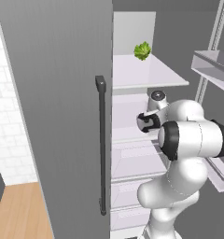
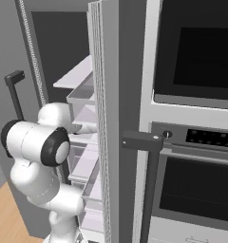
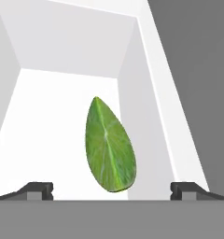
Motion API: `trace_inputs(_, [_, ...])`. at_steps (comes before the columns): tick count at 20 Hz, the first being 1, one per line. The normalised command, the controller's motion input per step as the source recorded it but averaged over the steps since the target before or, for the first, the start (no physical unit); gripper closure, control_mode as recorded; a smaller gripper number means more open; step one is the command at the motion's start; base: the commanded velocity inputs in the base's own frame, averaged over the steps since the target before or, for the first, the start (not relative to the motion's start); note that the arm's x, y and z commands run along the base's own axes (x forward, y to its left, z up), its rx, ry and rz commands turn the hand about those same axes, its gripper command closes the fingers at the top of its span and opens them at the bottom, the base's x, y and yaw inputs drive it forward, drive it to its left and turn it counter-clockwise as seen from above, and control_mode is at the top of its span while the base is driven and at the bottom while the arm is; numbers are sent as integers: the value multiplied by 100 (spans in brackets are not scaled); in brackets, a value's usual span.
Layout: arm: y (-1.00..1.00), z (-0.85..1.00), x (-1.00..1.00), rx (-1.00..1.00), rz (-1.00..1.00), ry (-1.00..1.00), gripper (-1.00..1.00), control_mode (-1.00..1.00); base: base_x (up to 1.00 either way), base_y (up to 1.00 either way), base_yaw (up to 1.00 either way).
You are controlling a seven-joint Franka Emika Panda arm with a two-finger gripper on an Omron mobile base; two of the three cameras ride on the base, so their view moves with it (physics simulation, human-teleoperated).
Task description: Grab a lemon wedge from the fridge and one ice cube from the ice bowl, and put them in the glass of lemonade.
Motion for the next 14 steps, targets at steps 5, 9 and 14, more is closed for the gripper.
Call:
trace_inputs(5, [-9, -17, 16, 1, 5, 0, -100, -100, 0, 0, 0])
trace_inputs(9, [-9, -13, 14, 1, 7, 0, -100, -100, 0, 0, 0])
trace_inputs(14, [-12, 0, 14, 0, 7, 0, -100, -100, 0, 0, 0])
